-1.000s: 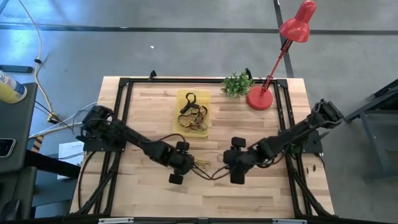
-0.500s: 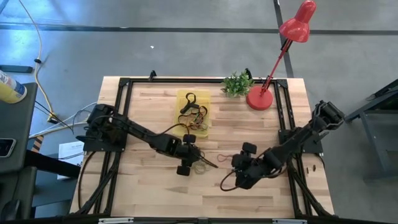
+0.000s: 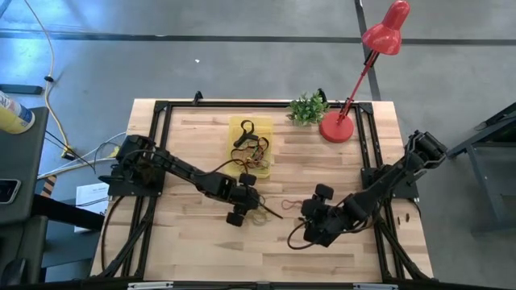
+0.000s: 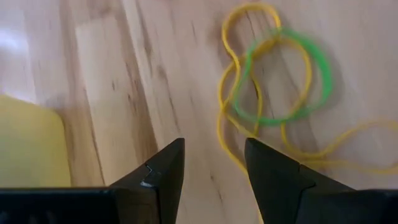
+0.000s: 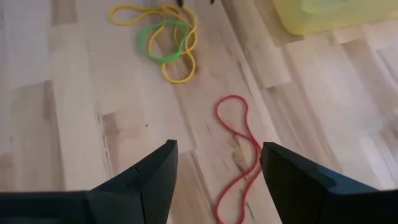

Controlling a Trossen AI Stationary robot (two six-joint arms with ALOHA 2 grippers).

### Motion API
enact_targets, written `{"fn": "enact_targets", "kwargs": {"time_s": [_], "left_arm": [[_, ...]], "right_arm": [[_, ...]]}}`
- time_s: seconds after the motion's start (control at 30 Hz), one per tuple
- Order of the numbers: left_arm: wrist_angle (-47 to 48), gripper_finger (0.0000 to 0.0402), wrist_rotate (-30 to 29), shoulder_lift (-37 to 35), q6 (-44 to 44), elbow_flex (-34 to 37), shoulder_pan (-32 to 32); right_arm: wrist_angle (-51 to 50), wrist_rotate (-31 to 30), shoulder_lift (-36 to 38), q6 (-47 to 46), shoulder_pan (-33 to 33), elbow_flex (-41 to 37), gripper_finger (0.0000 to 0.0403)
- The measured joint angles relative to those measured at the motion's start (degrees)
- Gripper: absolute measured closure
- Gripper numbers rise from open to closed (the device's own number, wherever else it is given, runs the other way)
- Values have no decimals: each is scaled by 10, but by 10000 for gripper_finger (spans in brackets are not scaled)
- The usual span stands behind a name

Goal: Pick and place rubber bands into bin
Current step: Put the yellow rubber band into the yellow bin

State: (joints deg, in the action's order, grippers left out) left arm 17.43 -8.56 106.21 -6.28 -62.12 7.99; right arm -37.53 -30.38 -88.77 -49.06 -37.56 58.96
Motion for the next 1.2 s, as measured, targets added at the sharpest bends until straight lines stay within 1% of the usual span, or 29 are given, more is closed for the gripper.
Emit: {"fn": "enact_targets", "kwargs": {"time_s": [0.1,0.17,0.27,0.33,0.7,0.8,0.93,1.1,1.2], "left_arm": [[-17,245,5,11,-13,-2,0],[-1,245,7,13,-14,1,0],[-16,245,9,18,-16,-2,-1],[-4,245,11,20,-23,0,-1],[-12,247,1,28,-23,-1,-1],[-25,259,2,28,-23,-1,-1],[-47,284,6,28,-23,-1,-1],[-48,312,7,31,-23,-1,-1],[-47,321,21,43,-18,-2,-2]], "right_arm": [[-8,-11,0,0,0,0,183],[-13,-11,0,0,0,0,183],[-17,-12,0,-5,0,0,183],[-18,-12,0,-9,0,0,183],[-21,-23,0,-11,0,0,183],[-21,-36,0,-11,0,0,183],[-21,-38,0,-15,1,0,183],[-21,-38,0,-18,1,0,183],[-20,-38,0,-20,1,0,183]]}}
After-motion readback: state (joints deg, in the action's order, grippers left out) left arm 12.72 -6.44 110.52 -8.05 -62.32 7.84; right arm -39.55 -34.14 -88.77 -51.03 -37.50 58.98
